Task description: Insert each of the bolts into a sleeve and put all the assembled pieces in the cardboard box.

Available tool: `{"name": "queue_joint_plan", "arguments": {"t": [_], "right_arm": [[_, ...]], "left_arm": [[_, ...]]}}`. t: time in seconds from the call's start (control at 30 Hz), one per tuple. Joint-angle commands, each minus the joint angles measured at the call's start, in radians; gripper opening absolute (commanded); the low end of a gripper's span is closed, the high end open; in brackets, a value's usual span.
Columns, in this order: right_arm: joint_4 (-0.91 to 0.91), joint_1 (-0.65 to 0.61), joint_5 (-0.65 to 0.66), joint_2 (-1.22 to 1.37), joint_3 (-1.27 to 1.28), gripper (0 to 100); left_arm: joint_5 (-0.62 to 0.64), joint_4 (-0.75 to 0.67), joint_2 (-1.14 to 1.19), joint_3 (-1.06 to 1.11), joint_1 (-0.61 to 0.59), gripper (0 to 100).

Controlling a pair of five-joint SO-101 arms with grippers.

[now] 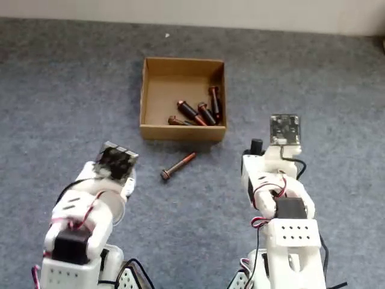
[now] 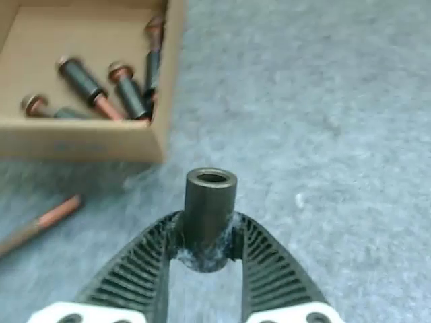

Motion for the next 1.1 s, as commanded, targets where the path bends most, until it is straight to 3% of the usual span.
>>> {"name": "queue_joint_plan", "arguments": {"t": [0.0,0.23,0.43,0.67,0.97,1.07], "right_arm": [[-0.122,0.035,-0.040,-0.030,0.018,0.6],[-0.151,0.073,-0.041,-0.030,0.022,0.7],[-0.151,0.073,-0.040,-0.030,0.022,0.7],[-0.151,0.071,-0.037,-0.030,0.022,0.8],[-0.151,0.068,-0.035,-0.031,0.022,0.9],[-0.151,0.068,-0.035,-0.031,0.022,0.9]], "left_arm": [[-0.028,-0.035,0.246,-0.139,0.117,11],[-0.023,-0.176,0.688,-0.289,0.234,21],[-0.026,-0.269,1.032,-0.443,0.237,21],[-0.026,-0.269,1.389,-0.653,0.271,21],[-0.023,-0.269,1.669,-0.814,0.254,21],[-0.023,-0.269,1.698,-0.845,0.245,15]]}}
